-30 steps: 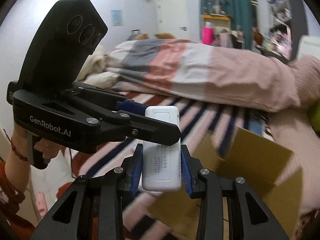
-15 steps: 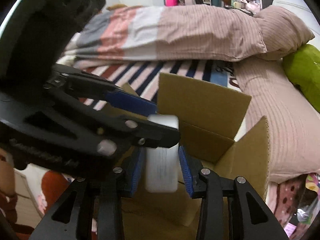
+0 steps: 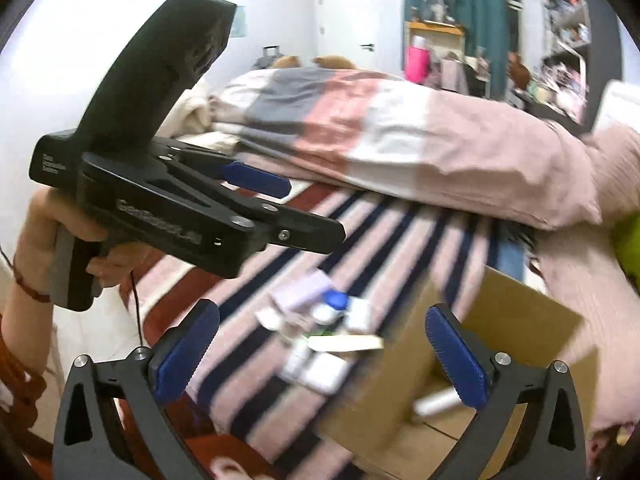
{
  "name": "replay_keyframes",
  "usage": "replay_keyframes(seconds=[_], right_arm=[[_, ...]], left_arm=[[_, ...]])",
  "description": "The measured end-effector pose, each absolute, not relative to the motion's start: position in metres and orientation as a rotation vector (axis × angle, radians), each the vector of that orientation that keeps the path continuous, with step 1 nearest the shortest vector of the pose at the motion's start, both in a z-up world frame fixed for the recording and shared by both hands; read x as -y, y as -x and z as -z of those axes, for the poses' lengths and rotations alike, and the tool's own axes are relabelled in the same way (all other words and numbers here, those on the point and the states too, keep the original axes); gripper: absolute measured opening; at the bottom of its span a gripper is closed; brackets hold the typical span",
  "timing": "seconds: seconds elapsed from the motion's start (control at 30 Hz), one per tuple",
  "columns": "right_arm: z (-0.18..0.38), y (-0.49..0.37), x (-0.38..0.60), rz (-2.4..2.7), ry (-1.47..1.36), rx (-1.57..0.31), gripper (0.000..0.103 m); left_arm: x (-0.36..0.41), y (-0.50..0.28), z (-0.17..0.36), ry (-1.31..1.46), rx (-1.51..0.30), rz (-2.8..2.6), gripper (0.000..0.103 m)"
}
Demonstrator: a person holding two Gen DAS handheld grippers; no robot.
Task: Organize rigid objects
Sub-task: 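Grasp the lilac box with the right gripper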
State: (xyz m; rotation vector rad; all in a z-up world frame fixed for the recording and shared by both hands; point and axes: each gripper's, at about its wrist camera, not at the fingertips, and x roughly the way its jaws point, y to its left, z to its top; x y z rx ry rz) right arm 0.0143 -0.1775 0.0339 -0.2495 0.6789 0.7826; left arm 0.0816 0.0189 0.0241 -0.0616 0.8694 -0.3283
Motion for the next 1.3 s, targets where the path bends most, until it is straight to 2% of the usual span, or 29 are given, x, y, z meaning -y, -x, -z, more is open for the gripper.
replay_keyframes(seconds=[0.2, 0.47, 0.57, 0.6, 0.63, 0.7, 0.8, 0.97, 1.0, 1.03, 1.1, 1.3], right_arm=[[0.008, -0.031, 0.101, -0.922, 0.255, -0.821, 0.103], [0.104, -0.087, 0.055, -0.803, 0.188, -0.989, 0.101], [0.129, -0.109, 0.046, -0.747, 0.176, -1.034, 0.089], [0.135, -0.116, 0.043, -0.740, 0.161, -1.049, 0.079], [0.138, -0.121, 0.039, -0.738, 0.155, -1.056, 0.075], [0.141, -0.122, 0.031, -0.739, 0.171, -1.051, 0.072], [0.142, -0.122, 0.022, -0.750, 0.209, -1.026, 0.059], [0.147, -0.126, 0.016, -0.706, 0.208, -1.030, 0.059], [0.148, -0.126, 0.015, -0.698, 0.221, -1.028, 0.055], [0.149, -0.124, 0.012, -0.687, 0.236, -1.021, 0.041], [0.146, -0.121, 0.013, -0.665, 0.256, -1.002, 0.036], [0.110, -0.105, 0.031, -0.750, 0.262, -0.951, 0.036]], left_arm=[[-0.090, -0.059, 0.018, 0.123, -0.887, 0.205, 0.084], [-0.125, -0.049, 0.072, 0.175, -0.934, 0.132, 0.084], [-0.133, -0.045, 0.082, 0.188, -0.943, 0.119, 0.084], [-0.135, -0.044, 0.084, 0.192, -0.946, 0.116, 0.084], [-0.136, -0.043, 0.086, 0.193, -0.949, 0.112, 0.085], [-0.139, -0.042, 0.088, 0.192, -0.953, 0.106, 0.084], [-0.141, -0.040, 0.089, 0.195, -0.953, 0.104, 0.085], [-0.143, -0.039, 0.089, 0.211, -0.954, 0.094, 0.085], [-0.143, -0.038, 0.089, 0.214, -0.957, 0.094, 0.084], [-0.143, -0.038, 0.089, 0.216, -0.959, 0.097, 0.084], [-0.141, -0.038, 0.087, 0.222, -0.958, 0.114, 0.084], [-0.128, -0.040, 0.068, 0.253, -0.925, 0.182, 0.084]])
